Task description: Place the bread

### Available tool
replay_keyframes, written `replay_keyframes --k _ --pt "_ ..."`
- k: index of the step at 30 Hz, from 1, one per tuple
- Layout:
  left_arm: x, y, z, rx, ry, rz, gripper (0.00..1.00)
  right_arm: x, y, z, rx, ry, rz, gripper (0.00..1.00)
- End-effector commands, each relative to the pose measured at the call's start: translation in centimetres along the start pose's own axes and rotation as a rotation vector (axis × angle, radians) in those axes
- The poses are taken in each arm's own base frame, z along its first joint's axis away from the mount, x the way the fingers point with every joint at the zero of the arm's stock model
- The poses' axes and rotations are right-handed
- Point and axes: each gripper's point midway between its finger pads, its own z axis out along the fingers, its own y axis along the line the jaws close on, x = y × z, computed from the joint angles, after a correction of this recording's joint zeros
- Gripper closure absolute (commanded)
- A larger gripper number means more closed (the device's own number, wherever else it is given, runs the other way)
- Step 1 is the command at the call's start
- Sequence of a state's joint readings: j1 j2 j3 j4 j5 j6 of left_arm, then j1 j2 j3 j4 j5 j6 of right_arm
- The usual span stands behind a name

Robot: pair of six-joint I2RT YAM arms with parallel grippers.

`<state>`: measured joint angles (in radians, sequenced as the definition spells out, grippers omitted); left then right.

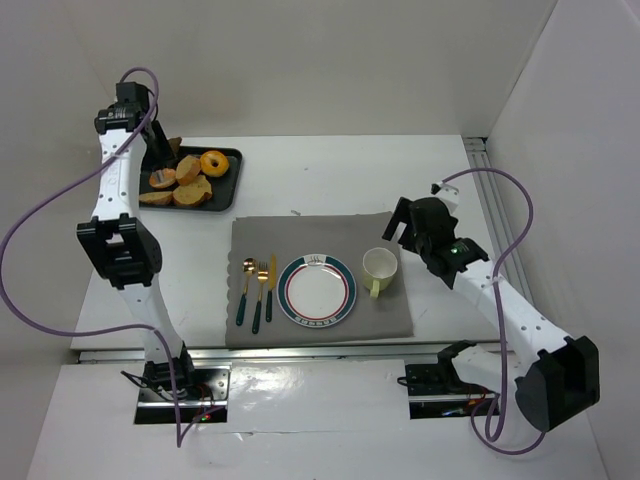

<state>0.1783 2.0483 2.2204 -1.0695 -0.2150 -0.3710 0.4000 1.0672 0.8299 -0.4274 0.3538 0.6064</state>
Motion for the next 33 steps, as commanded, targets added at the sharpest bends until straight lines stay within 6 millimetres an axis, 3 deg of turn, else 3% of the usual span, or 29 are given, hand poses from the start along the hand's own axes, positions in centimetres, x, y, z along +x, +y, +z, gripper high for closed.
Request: replay_keyframes --k 1,8,9,21,33 --pt "-2.0 1.0 0.0 -0.061 -0.066 -0.011 0.41 -1.8 1.9 0.3 -0.050 -0.050 0.000 0.00" --pt "-2.7 0.4 1.7 -0.042 -0.071 0.048 0.34 -2.6 2.7 0.6 -0.061 -0.051 -0.027 0.00" --pt "-2.5 0.2 3.1 -0.047 -0.052 0.061 0.34 -2.5 2.8 0.9 -0.060 -0.050 -0.027 0.00" --pt "-2.2 -0.7 8.4 0.015 -0.028 0.146 0.34 -2.3 3.4 1.6 -0.071 -0.028 -0.032 0.00" --pt "-2.6 -0.2 11.3 -0.035 -0.048 0.181 0.34 -1.7 4.3 3.3 -0.073 0.005 -0.042 0.00"
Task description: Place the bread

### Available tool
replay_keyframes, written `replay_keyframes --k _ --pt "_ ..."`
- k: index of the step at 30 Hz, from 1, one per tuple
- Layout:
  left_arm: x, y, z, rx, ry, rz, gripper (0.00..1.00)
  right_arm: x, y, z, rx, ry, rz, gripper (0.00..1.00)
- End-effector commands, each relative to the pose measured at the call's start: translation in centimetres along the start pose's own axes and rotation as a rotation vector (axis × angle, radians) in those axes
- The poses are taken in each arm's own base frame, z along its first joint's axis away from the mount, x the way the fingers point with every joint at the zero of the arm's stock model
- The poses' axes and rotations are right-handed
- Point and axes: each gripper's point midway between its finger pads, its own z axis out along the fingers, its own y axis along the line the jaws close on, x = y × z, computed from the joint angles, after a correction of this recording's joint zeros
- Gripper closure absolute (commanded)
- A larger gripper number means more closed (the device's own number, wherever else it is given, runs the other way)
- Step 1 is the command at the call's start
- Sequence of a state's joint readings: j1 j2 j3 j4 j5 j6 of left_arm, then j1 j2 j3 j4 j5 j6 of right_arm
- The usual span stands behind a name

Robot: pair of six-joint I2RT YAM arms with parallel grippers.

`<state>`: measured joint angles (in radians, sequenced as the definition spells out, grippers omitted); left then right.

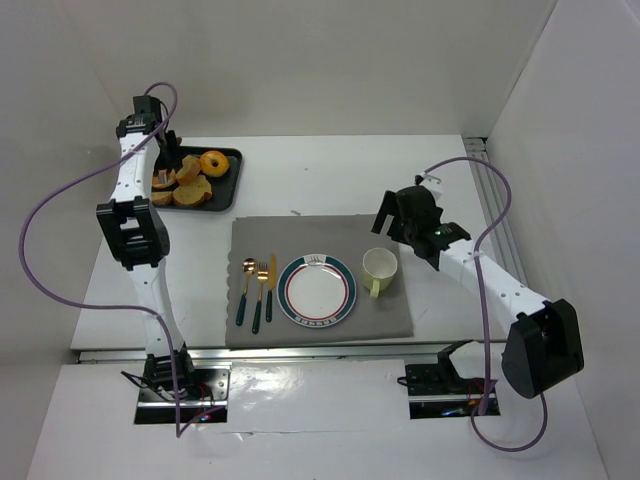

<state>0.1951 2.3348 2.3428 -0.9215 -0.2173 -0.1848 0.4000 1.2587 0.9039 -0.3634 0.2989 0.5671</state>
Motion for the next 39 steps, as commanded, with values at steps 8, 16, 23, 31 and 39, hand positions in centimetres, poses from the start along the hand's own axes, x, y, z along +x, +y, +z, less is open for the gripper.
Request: replay_keyframes --k 8,16,23,31,39 --pt "-1.9 0.3 2.0 -0.025 -0.069 0.004 0.34 -2.4 2.3 0.3 -0.058 -0.055 0.008 0.00" --pt "-2.4 0.4 2.6 -0.034 -0.089 0.009 0.33 -1.7 2.5 1.4 -0.050 -0.028 0.000 0.00" --pt "-2.8 0.5 2.0 -0.032 -0.110 0.004 0.33 -1.2 2.5 2.4 -0.038 -0.010 -0.007 0.00" --pt "-3.5 1.3 0.9 -0.119 -0.146 0.051 0.33 -0.8 2.9 3.1 -0.047 0.010 -0.011 0.00" --pt "-2.9 0.4 1.1 -0.231 -0.142 0.156 0.33 -0.7 3.0 3.5 -0.043 0.016 -0.022 0.00"
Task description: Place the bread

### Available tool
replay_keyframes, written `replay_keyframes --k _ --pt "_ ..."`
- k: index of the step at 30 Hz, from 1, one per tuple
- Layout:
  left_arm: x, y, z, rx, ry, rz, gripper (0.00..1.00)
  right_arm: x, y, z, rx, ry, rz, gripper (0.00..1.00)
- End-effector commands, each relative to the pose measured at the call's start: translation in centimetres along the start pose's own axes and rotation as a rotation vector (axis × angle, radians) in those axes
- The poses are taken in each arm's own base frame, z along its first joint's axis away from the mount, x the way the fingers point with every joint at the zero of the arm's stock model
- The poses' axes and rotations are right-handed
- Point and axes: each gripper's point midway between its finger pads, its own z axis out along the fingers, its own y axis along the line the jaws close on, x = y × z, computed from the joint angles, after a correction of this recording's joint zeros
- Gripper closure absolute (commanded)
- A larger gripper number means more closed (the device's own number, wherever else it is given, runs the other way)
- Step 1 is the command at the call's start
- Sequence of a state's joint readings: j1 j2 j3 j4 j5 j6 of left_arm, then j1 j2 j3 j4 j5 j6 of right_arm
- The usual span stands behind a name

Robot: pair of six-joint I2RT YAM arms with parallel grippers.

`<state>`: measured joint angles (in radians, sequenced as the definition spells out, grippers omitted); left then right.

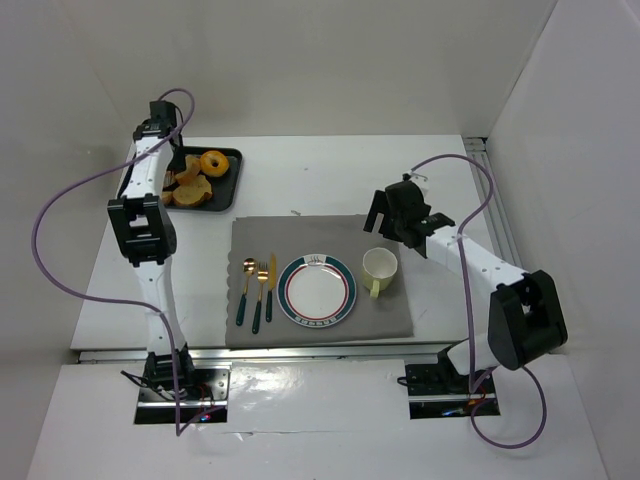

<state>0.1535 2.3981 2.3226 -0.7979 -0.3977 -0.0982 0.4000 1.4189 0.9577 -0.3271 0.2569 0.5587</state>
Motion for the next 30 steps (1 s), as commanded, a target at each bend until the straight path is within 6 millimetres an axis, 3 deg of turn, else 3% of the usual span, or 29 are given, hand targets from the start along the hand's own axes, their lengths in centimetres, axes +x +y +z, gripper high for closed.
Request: replay_keyframes --k 1,13,19,26,30 --pt "-2.3 1.0 -1.8 -0.109 -0.082 0.043 0.33 -2.3 1.8 0.0 -0.045 -0.064 0.004 0.00" --pt "-1.5 -0.7 1.0 -0.068 -0.066 0.096 0.33 -2.2 1.9 0.4 -0.039 -0.055 0.001 0.00" --pt "-1.0 0.2 1.1 -0.121 -0.054 0.089 0.33 -1.6 1.8 0.9 -0.037 -0.036 -0.004 0.00" --pt "-1.8 0.9 1.0 -0.100 -0.076 0.044 0.33 -1.9 2.1 1.1 -0.042 -0.043 -0.001 0.00" --pt "-1.8 0.2 1.3 -0.064 -0.076 0.046 0.38 -1.7 2.0 1.3 -0.037 -0.036 -0.004 0.00"
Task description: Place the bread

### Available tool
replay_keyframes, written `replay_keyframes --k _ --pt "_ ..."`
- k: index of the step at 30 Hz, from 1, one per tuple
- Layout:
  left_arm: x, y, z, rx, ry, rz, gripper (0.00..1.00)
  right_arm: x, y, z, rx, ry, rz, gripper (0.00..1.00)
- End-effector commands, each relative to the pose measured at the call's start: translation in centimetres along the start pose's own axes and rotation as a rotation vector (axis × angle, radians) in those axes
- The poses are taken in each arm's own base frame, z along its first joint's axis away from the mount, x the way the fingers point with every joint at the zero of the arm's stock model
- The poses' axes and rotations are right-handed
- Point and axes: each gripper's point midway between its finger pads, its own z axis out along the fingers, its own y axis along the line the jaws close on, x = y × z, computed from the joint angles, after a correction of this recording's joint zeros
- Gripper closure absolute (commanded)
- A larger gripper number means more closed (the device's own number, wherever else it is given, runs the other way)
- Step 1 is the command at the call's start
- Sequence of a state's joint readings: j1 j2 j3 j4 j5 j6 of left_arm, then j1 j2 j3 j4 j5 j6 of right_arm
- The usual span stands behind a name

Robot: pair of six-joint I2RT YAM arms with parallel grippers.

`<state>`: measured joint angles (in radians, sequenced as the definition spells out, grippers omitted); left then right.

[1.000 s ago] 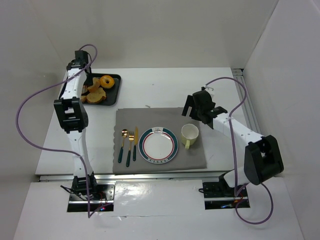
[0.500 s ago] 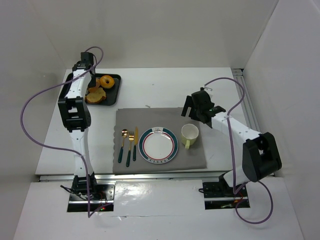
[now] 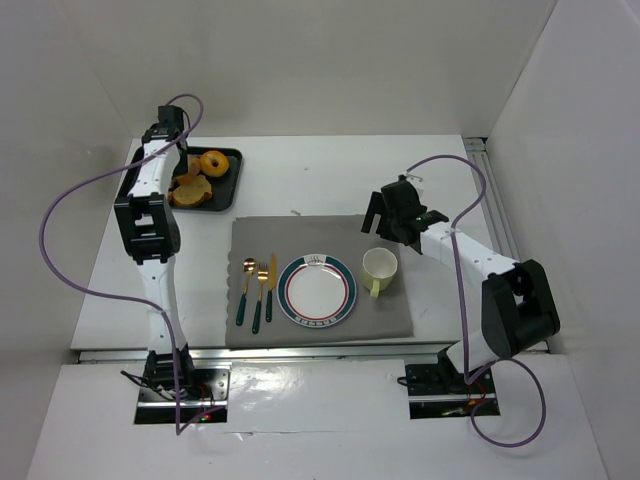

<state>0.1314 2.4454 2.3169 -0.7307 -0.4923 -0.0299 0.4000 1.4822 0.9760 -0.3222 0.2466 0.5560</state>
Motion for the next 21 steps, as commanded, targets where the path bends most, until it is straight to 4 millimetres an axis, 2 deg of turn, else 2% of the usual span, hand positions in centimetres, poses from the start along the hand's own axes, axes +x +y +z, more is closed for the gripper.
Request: replay_keyframes --k 1,5,7,9,13,14,18,21 --pt "-1.8 0.4 -0.4 0.026 -0.056 -0.026 0.39 -2.6 1.9 -0.2 -0.050 -0.074 0.008 0.00" --pt "-1.3 -0.3 -0.1 0.052 -0.041 -0.018 0.45 -2.6 1.9 -0.2 -0.050 -0.074 0.008 0.00" --pt "-1.6 -0.1 -0.5 0.051 -0.050 -0.022 0.52 -2.6 1.9 -0.2 -0.050 -0.074 0.008 0.00" --pt "-2.0 0.3 -1.1 0.051 -0.060 -0.026 0.54 -2.6 1.9 -0.2 -0.050 -0.074 0.008 0.00" --pt "-2.9 1.5 -3.3 0.036 -0.093 -0.063 0.55 -2.5 2.1 -0.2 -0.058 -0.069 0.008 0.00" --pt "-3.8 2.2 -4.6 0.035 -0.120 -0.076 0.57 -2.1 1.8 -0.1 -0.053 -0.061 0.006 0.00" --pt "-4.1 3.3 -6.7 0.004 -0.141 -0.090 0.58 -2.3 2.1 -0.6 -0.071 -0.072 0.010 0.00" --pt "-3.9 3.8 -7.3 -0.008 -0.140 -0.102 0.58 -2.4 2.1 -0.7 -0.076 -0.080 0.012 0.00"
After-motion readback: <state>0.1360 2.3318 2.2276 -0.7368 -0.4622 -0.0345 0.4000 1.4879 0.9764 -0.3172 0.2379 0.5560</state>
